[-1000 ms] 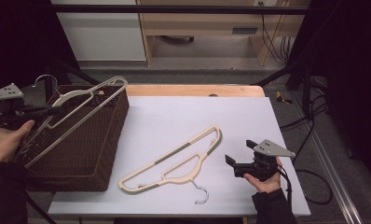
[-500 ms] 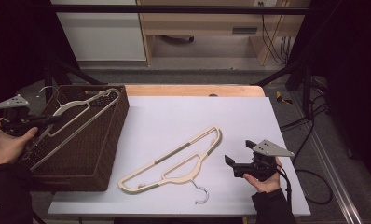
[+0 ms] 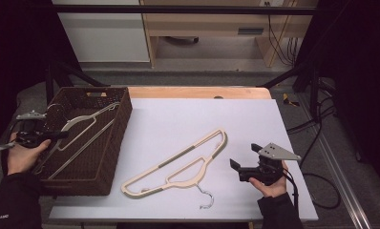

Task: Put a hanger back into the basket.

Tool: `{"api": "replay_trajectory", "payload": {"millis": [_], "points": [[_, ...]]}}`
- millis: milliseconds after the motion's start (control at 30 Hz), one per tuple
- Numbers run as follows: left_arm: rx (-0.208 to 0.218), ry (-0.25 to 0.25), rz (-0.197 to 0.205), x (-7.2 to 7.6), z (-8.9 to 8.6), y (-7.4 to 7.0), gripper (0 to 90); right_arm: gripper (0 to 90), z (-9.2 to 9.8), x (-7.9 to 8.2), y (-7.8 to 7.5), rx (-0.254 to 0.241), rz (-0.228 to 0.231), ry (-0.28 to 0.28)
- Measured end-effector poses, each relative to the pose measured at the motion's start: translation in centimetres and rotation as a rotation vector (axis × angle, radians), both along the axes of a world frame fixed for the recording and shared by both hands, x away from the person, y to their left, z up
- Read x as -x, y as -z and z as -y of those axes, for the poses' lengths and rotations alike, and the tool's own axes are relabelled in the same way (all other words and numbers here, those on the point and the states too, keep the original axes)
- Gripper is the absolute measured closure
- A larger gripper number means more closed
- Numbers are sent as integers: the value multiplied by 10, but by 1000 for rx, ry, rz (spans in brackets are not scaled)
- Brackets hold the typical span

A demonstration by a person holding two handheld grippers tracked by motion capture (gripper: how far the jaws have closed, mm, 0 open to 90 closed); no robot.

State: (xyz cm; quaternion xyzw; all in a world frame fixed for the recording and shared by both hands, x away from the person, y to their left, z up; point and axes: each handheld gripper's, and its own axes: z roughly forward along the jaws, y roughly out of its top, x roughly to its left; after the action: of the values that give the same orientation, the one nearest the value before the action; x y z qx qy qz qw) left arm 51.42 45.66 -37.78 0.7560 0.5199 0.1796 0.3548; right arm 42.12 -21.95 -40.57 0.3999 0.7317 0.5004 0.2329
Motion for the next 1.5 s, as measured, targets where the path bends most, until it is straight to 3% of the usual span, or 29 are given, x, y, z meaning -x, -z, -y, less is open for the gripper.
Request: {"api": "replay_trajectory", "payload": {"millis": [67,167,400,500,633,700,767,833,867,900,933,1000,1033,1067,1100,1133,1167,1200,1233,1300,1333,1367,1400,1467,1500], "points": [[-1,-12,-28,2,-2,-1,778,42,0,0,0,-1,0,0],[-12,-35,-29,4,-3,-1,702,42,-1,0,1,1,-3,3],[-14,-57,-44,13,-9,2,643,42,-1,0,1,-1,-2,3],[-21,-119,-70,11,-10,5,582,42,-2,0,1,-1,-3,-2],[-32,-132,-74,11,-10,6,571,42,-2,0,0,0,3,-3],[-51,-149,-59,12,-10,4,553,43,-1,1,0,0,1,-4],[-44,-160,-47,14,-9,2,532,43,0,1,0,-4,4,0],[-67,-165,-15,19,-9,-5,523,43,0,1,0,-5,4,2],[-59,-169,24,24,-7,-12,501,43,0,1,0,-4,4,1],[-59,-169,24,24,-7,-12,486,43,0,1,0,-4,4,1],[-35,-154,84,32,-3,-24,472,43,0,1,-1,-4,7,-2],[-21,-141,108,35,-1,-28,449,43,0,2,-1,-5,8,1],[9,-130,173,44,6,-39,426,43,0,2,-1,-7,10,3],[9,-130,173,44,6,-39,411,43,0,2,-1,-7,10,3],[24,-112,199,48,10,-44,411,43,1,2,-1,-10,9,3],[54,-77,251,57,20,-53,349,43,1,2,-2,-10,12,4],[54,-77,251,57,20,-53,333,43,1,2,-2,-10,12,4],[71,-51,304,65,31,-61,302,43,2,3,-3,-11,20,1],[71,-51,304,65,31,-61,279,43,2,3,-3,-11,20,1],[87,-29,363,73,44,-69,239,43,2,4,-4,-14,20,4],[115,-7,401,79,55,-73,186,43,2,4,-5,-21,20,5],[115,-7,401,79,55,-73,167,43,2,4,-5,-21,20,5],[147,16,418,82,63,-75,146,43,2,4,-5,-19,25,7],[169,51,446,87,84,-74,121,43,3,5,-6,-24,24,9],[169,51,446,87,84,-74,111,43,3,5,-6,-24,24,9]]}}
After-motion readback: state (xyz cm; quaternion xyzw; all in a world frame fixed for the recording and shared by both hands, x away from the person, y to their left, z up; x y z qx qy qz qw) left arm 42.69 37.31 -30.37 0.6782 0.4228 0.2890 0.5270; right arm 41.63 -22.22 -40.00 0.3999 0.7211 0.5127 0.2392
